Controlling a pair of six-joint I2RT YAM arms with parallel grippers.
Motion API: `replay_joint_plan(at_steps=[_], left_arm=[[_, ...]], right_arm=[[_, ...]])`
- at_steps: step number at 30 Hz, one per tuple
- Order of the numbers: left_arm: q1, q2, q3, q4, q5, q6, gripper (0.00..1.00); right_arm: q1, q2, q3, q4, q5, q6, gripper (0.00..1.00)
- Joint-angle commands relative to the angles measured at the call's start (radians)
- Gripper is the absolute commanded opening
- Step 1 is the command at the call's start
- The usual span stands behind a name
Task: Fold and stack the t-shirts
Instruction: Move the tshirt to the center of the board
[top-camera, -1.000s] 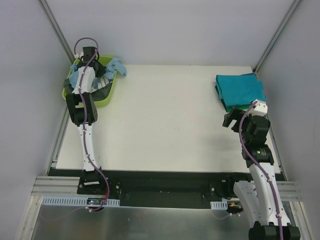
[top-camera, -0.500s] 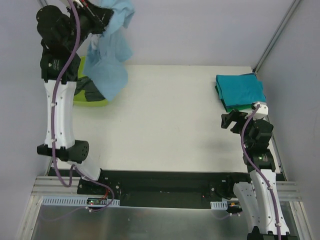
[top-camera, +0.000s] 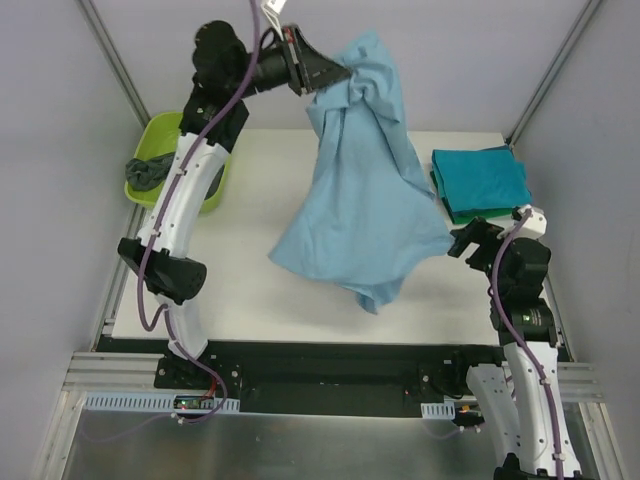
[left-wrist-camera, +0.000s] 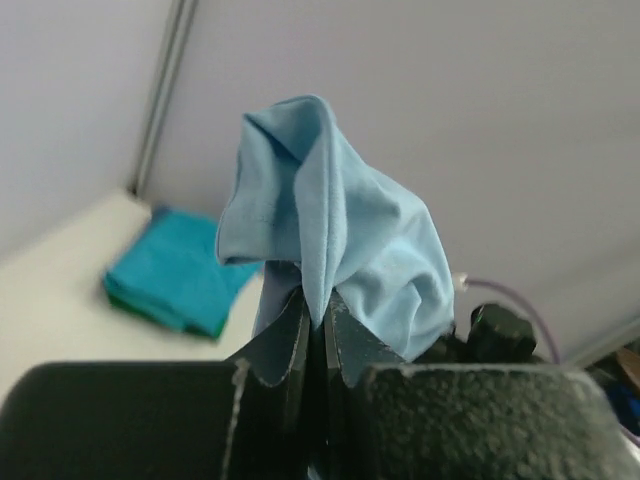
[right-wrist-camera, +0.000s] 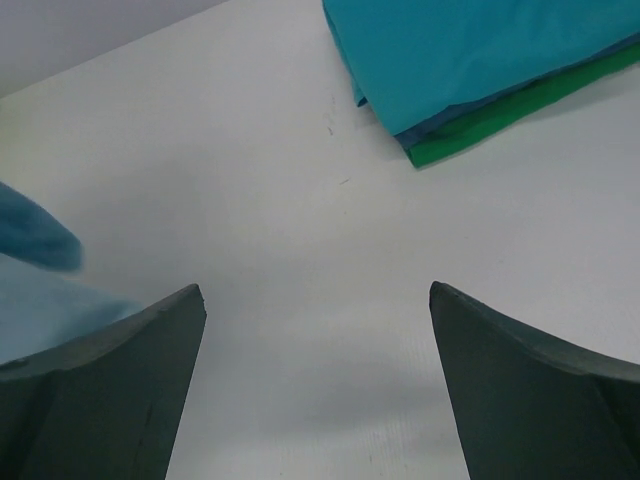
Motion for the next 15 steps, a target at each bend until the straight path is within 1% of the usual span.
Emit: replay_joint_plan(at_steps=[1, 3, 4, 5, 6, 7, 9, 10, 11, 13, 14, 15], left_arm=[[0.032, -0.134, -0.337, 0.067, 0.031, -0.011, 0.06], [0.044, -0.186, -0.558, 0.051, -0.097, 0.098, 0.13], [0.046, -0.197, -0.647, 0.002, -0.236, 0.149, 0.13], [0.045, -0.186, -0.69, -0.058, -0.383, 0.202, 0.14], [0.048, -0.154, -0.678, -0.178, -0.505, 0.247, 0.22], [0.052, -0.113, -0.636, -0.277, -0.614, 0.276, 0.38], [0.067, -0.029, -0.567, -0.421, -0.699, 0.328, 0.62], [0.074, 0.002, -0.556, -0.474, -0.743, 0.327, 0.86], [0.081, 0.016, -0.565, -0.497, -0.756, 0.329, 0.99], [0.087, 0.003, -0.63, -0.502, -0.762, 0.319, 0.99], [0.087, -0.016, -0.667, -0.5, -0.741, 0.324, 0.99], [0.086, -0.045, -0.721, -0.499, -0.712, 0.321, 0.99]], right_arm=[[-0.003, 0.004, 0.075, -0.133, 0.133, 0.022, 0.96], [-0.003, 0.044, 0.1, -0.19, 0.15, 0.022, 0.96], [-0.002, 0.07, 0.107, -0.213, 0.147, 0.022, 0.96], [-0.002, 0.095, 0.115, -0.228, 0.137, 0.022, 0.96], [-0.003, 0.125, 0.124, -0.239, 0.108, 0.019, 0.96], [-0.002, 0.15, 0.129, -0.245, 0.069, 0.008, 0.96], [0.0, 0.207, 0.14, -0.261, -0.019, -0.01, 0.96], [0.012, 0.228, 0.14, -0.262, -0.031, -0.006, 0.96], [0.041, 0.254, 0.138, -0.253, -0.027, -0.007, 0.96], [0.11, 0.3, 0.131, -0.235, 0.021, 0.0, 0.96], [0.138, 0.329, 0.132, -0.233, 0.068, 0.013, 0.96], [0.147, 0.354, 0.134, -0.23, 0.077, 0.028, 0.96]])
